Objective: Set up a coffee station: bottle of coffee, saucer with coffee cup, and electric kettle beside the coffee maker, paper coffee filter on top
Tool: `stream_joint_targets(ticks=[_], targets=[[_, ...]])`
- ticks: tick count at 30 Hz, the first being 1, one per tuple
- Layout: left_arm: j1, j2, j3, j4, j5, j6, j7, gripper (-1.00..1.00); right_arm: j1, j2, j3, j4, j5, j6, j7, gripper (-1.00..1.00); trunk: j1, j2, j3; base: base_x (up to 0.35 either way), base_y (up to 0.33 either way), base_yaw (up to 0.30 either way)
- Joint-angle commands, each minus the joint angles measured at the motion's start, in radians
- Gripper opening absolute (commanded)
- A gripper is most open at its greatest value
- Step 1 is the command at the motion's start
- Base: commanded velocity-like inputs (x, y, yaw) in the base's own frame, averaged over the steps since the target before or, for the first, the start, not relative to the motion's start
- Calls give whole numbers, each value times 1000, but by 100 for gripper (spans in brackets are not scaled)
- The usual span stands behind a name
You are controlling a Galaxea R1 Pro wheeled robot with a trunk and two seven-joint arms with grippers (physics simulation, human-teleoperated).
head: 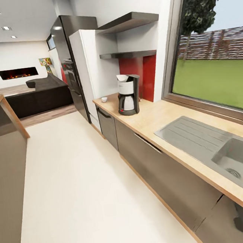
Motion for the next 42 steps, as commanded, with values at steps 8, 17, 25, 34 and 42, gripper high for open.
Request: stream_joint_targets(ticks=[8, 17, 25, 34, 42], targets=[[-1, 0, 7, 2, -6, -2, -4, -100, 0, 1, -8, -3, 7, -13, 2, 100, 1, -2, -2, 333, 5, 3], [-1, 1, 11, 2, -4, -1, -3, -100, 0, 3, -8, -2, 7, -13, 2, 100, 1, -2, -2, 328, 70, 0], [-1, 1, 15, 2, -4, -2, -4, -100, 0, 3, -8, -1, 6, -14, 3, 100, 1, -2, -7, 298, 183, 104], [-1, 1, 17, 2, -4, -2, -3, -100, 0, 4, -8, -1, 6, -14, 3, 100, 1, -2, -17, 294, 195, 180], [-1, 1, 15, 2, -4, -2, -4, -100, 0, 4, -8, -2, 6, -13, 2, 100, 1, -2, -26, 290, 220, 182]])
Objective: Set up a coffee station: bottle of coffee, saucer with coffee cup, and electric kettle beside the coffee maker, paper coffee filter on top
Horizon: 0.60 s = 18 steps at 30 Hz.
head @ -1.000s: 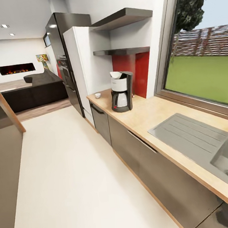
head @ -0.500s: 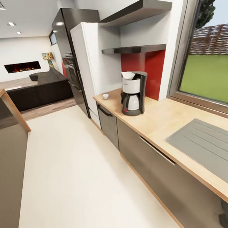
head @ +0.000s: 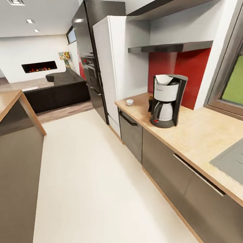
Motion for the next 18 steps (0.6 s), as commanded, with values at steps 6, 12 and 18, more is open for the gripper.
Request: stream_joint_targets(ticks=[6, 12, 18], targets=[[-1, 1, 6, 2, -4, -3, -2, -100, 0, 0, -8, -2, 10, 6, 1, 100, 1, -2, -4, 290, 215, 70], [-1, 0, 6, 2, -5, -3, -2, -100, 0, 0, -8, -2, 12, 5, -1, 100, 1, -2, -5, 299, 188, 3], [-1, 1, 8, 2, -4, -2, -2, -100, 0, 0, -8, -1, 12, 4, 0, 100, 1, -2, -5, 308, 166, 0]])
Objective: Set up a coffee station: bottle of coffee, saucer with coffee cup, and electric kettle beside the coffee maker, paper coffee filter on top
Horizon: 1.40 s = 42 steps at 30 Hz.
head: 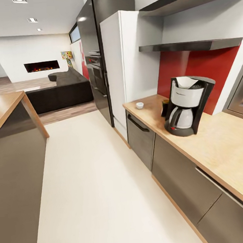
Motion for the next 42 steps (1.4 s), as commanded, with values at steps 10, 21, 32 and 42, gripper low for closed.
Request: stream_joint_targets(ticks=[10, 21, 32, 42], targets=[[-1, 0, 5, 2, -4, -3, -2, -100, 0, 0, -8, -4, 9, 6, 1, 100, 1, -2, -2, 310, 175, 0], [-1, -1, 2, 2, -5, -3, -2, -100, 0, 0, -10, -6, 7, 7, 1, 100, 1, -2, -2, 310, 188, 0], [-1, -1, 2, 2, -5, -3, -2, -100, 0, 0, -10, -5, 7, 7, 2, 100, 1, -2, -2, 311, 179, -119], [-1, -2, 0, 2, -5, -3, -2, -100, 0, 0, -10, -5, 7, 7, 2, 100, 1, -2, -2, 315, 141, -262]])
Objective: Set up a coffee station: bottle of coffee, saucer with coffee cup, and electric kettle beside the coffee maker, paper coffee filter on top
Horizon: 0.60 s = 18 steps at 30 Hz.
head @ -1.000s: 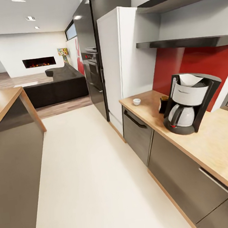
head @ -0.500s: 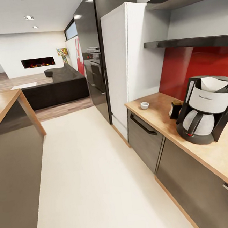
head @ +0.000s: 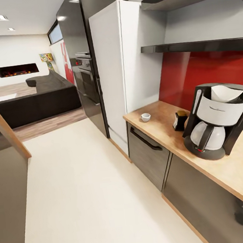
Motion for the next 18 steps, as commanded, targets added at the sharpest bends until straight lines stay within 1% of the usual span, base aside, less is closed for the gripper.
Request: stream_joint_targets(ticks=[1, 10, 18], targets=[[-1, 0, 7, 1, -5, -2, -2, -100, -1, 0, -8, -2, 9, 5, 1, 100, 1, -2, -2, 321, 122, -263], [-1, 1, 7, 1, -5, -2, -2, -100, -1, 0, -8, -2, 9, 5, 1, 100, 1, -2, -2, 327, 110, -264], [-1, 1, 11, 1, -4, -2, -2, -100, -1, 0, -8, -2, 9, 5, 1, 100, 1, -2, -2, 318, 177, -264]])
